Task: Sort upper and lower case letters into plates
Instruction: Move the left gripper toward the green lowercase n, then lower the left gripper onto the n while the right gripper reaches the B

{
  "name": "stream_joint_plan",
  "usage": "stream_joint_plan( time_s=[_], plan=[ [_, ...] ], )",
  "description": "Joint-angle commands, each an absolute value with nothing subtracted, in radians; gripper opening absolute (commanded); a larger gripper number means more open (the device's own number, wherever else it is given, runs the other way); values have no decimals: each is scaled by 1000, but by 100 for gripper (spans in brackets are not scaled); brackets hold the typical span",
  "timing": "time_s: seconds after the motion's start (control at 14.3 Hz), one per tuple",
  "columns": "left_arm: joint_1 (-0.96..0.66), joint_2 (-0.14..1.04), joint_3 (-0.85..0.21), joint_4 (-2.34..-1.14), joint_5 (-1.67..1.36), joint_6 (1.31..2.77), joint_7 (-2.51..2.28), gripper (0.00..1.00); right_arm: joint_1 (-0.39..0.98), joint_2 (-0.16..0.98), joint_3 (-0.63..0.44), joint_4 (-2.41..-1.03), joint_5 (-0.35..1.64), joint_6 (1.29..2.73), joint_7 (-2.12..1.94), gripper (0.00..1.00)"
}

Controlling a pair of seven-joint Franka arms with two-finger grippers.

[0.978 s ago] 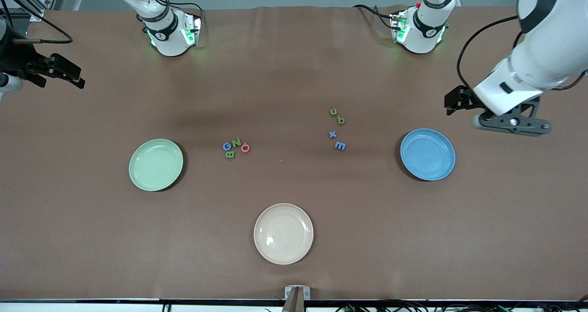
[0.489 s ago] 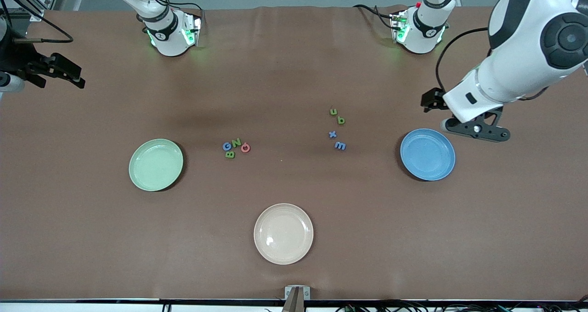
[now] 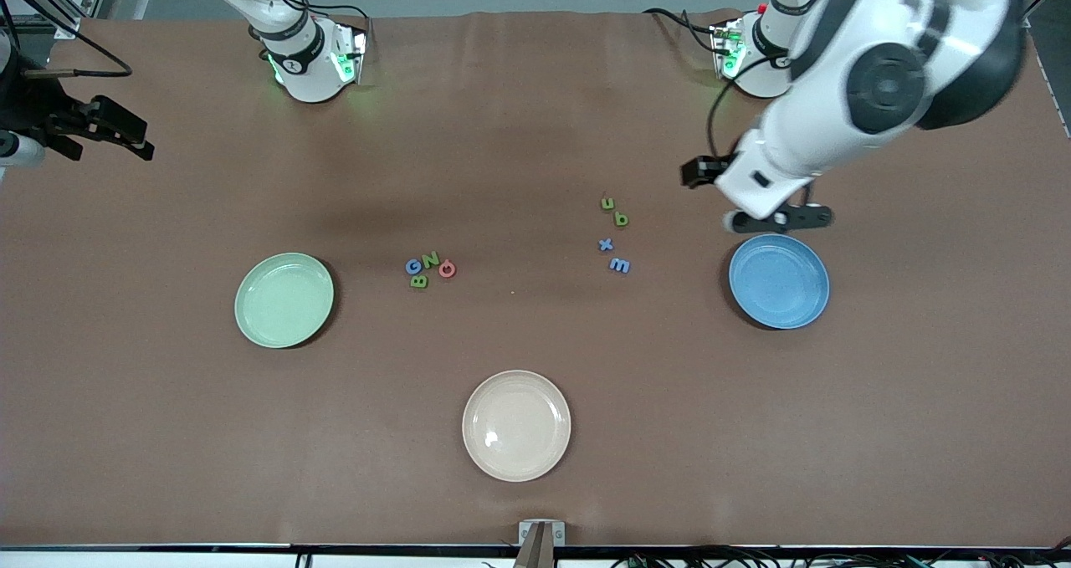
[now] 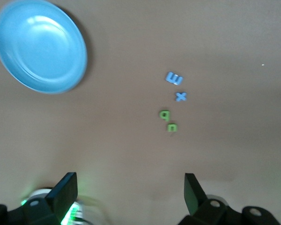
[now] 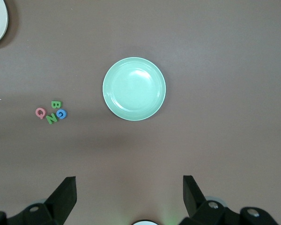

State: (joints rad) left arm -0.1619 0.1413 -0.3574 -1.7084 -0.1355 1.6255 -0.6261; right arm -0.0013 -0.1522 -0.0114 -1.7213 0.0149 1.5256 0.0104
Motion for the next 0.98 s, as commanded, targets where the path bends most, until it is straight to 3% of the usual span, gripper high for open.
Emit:
stream_joint_plan(
  time_s=[0.0, 0.21, 0.56, 0.91],
  plan=[
    [-164, 121, -435, -1833, -141, 1736, -779, 100, -9, -149, -9, -1698, 9, 1516, 6, 100],
    [-178, 123, -486, -1962, -138, 1879, -871, 100, -9, -111, -11, -1689, 9, 1517, 11, 100],
    [-323, 260, -492, -2005, 59, 1982, -1138, 94, -9, -49, -11, -1660, -5, 1554, -3, 100],
    [-370, 313, -492, -2149, 124, 2316, -1247, 95, -40, 124, -11, -1625, 6, 1603, -3, 100]
  ],
)
